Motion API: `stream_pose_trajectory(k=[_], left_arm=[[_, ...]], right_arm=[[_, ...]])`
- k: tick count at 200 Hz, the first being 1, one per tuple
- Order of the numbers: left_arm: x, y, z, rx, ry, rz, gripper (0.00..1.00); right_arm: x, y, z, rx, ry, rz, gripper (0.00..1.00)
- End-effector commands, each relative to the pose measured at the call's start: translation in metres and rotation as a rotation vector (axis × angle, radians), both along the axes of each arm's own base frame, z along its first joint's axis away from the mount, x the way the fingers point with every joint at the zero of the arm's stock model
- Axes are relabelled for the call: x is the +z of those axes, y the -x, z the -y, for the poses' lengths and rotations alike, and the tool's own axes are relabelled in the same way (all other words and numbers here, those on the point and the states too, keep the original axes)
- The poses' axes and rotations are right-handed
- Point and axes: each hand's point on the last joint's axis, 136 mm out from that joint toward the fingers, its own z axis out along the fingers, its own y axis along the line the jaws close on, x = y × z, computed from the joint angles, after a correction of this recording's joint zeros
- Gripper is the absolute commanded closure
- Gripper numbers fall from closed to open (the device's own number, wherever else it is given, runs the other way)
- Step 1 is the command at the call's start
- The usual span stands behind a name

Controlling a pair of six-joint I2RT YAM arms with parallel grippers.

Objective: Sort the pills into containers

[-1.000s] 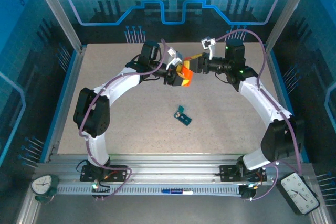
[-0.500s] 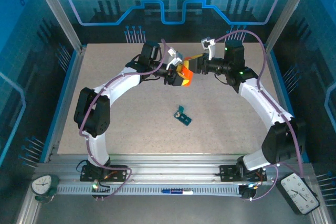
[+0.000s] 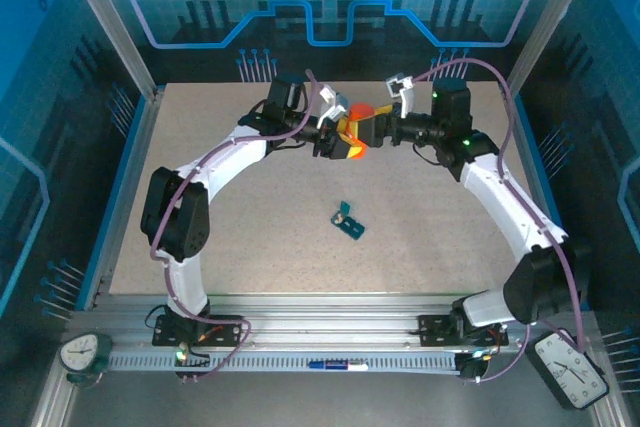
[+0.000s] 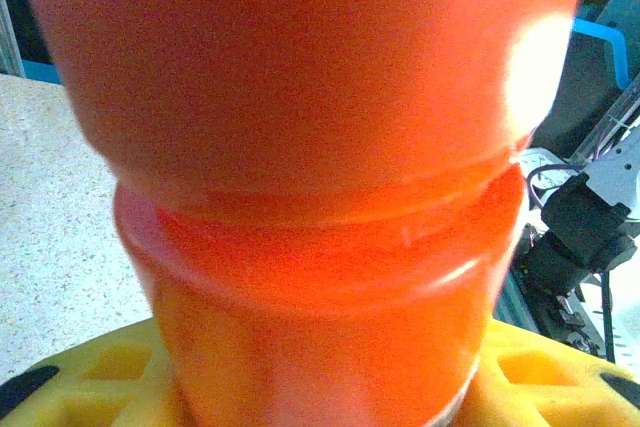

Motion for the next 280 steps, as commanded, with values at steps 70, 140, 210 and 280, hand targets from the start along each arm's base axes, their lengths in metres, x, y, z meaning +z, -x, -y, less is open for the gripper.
stream_pose_trajectory(k=[70, 140, 210, 280], left_arm=[[0.008, 0.000, 0.000, -0.052, -0.001, 0.023, 1.00], [0.011, 0.004, 0.001, -0.071, 0.008, 0.015, 1.00], [0.012, 0.004, 0.002, -0.076, 0.011, 0.012, 1.00], [0.014, 0.005, 0.003, -0.078, 0.011, 0.014, 1.00]], right_arm=[[0.043, -0.001, 0.054, 0.010, -0.017, 0.054, 0.15], [0.037, -0.019, 0.021, 0.134, 0.038, 0.009, 0.15], [0.017, -0.023, 0.000, 0.190, 0.082, -0.026, 0.15], [0.003, -0.025, -0.009, 0.211, 0.094, -0.056, 0.25]])
